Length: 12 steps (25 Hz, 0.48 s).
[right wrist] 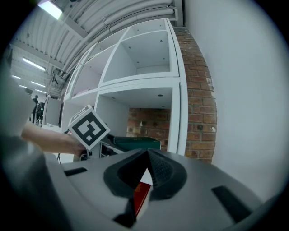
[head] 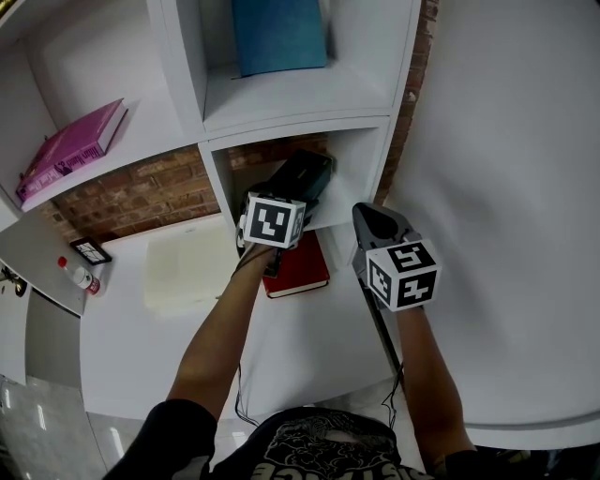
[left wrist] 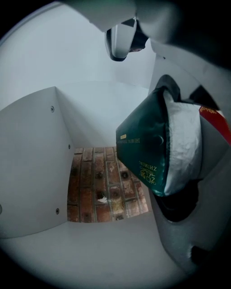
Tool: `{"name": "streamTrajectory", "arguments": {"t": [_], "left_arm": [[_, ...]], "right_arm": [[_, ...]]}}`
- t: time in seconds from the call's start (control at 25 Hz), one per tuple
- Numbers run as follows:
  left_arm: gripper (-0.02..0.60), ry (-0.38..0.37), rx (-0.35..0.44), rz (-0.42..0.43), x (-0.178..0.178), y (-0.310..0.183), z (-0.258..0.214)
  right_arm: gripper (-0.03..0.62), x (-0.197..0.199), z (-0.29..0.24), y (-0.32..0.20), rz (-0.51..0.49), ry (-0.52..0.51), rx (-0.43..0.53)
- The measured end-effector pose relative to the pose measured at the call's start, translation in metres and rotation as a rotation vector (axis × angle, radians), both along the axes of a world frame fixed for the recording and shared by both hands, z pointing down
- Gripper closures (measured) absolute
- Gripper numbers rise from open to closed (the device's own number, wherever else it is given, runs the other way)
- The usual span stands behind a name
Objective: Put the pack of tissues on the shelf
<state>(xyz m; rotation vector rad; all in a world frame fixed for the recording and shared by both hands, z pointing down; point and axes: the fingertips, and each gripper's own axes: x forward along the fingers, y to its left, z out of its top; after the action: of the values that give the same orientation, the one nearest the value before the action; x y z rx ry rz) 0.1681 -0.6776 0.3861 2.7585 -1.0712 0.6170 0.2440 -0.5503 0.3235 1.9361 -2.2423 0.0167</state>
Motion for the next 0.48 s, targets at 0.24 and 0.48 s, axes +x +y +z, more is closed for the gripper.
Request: {"name": "streamTrajectory", "arguments": {"t": [0.24,0.48], "left_arm": [[0.087,0.050,0.036,-0.011,-0.006,0.010,-0.020],[0.087,0.091,0.062,0.005,-0.011,0.039,-0.036]], "right_arm": [[0.591,-0.001,-0.001,0.009,-0.004,-0.007,-0.001],[0.591,-0.006,-0.010,0.027,-0.017,-0.013,0.016]]}}
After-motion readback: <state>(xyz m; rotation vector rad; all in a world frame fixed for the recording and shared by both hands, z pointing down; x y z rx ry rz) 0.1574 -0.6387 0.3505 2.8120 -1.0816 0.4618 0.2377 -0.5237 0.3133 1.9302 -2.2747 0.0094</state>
